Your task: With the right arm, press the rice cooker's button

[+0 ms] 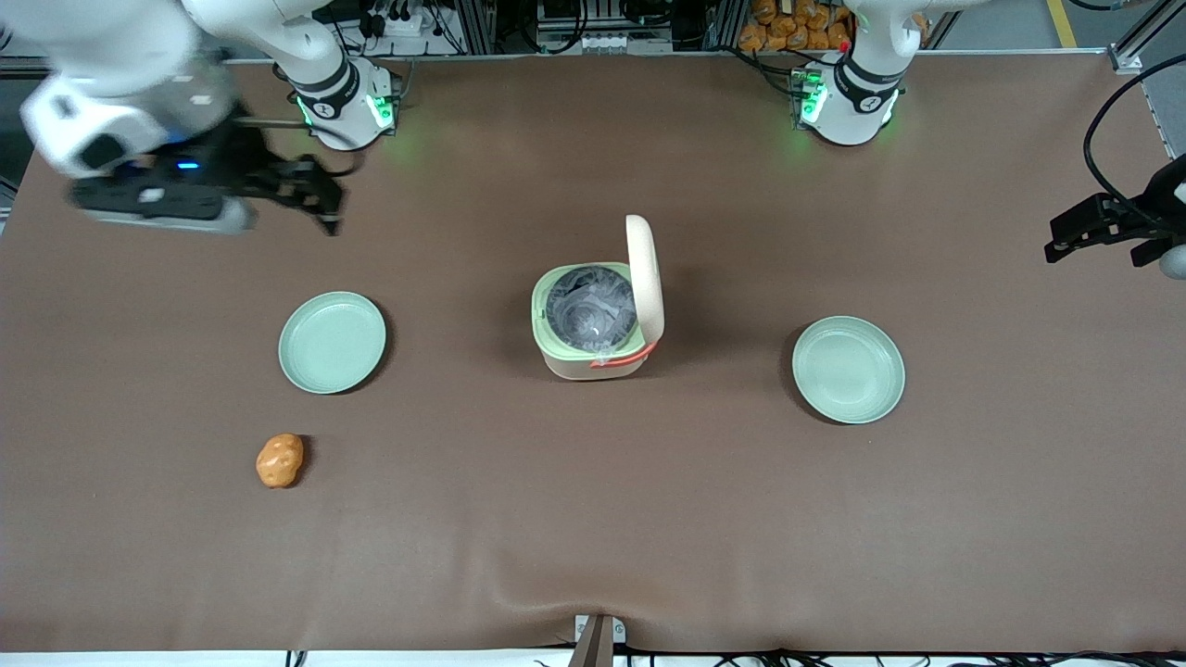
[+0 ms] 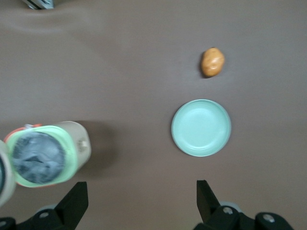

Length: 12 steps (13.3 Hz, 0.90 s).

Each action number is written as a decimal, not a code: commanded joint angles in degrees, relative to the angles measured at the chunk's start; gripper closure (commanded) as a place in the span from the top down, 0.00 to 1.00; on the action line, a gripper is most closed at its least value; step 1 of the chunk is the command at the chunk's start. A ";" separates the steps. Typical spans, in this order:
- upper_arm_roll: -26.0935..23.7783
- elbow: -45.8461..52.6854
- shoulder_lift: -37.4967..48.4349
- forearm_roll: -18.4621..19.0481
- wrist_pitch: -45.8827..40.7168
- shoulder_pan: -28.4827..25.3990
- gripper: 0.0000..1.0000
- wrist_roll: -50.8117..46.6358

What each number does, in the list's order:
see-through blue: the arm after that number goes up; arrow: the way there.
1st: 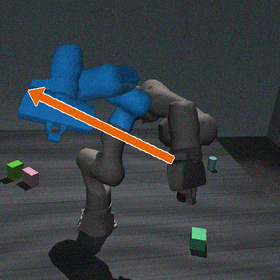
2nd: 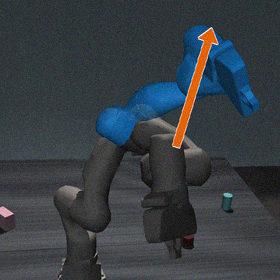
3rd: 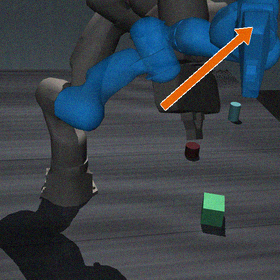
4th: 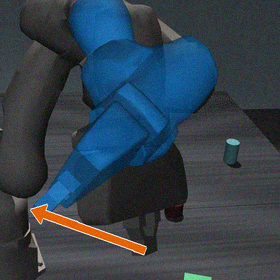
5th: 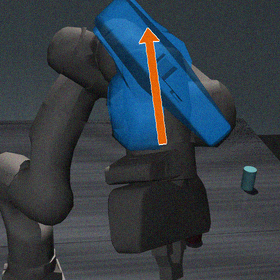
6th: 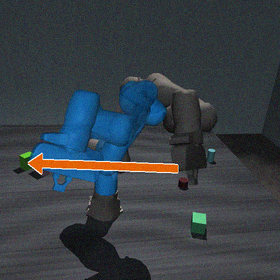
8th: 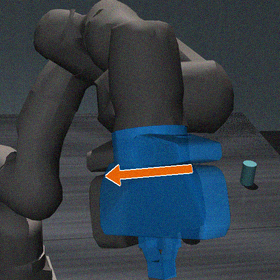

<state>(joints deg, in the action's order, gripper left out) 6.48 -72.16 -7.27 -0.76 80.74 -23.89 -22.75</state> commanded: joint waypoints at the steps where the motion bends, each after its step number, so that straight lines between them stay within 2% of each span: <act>1: -1.03 -0.70 2.26 0.32 -1.29 5.68 1.00 8.84; 5: -1.21 -0.97 3.32 0.23 -2.60 12.02 1.00 19.39; 12: -1.21 -1.41 3.58 -0.29 -3.49 19.93 1.00 30.91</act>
<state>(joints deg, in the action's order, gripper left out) 6.42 -72.47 -4.93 -0.80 77.26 -6.69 4.94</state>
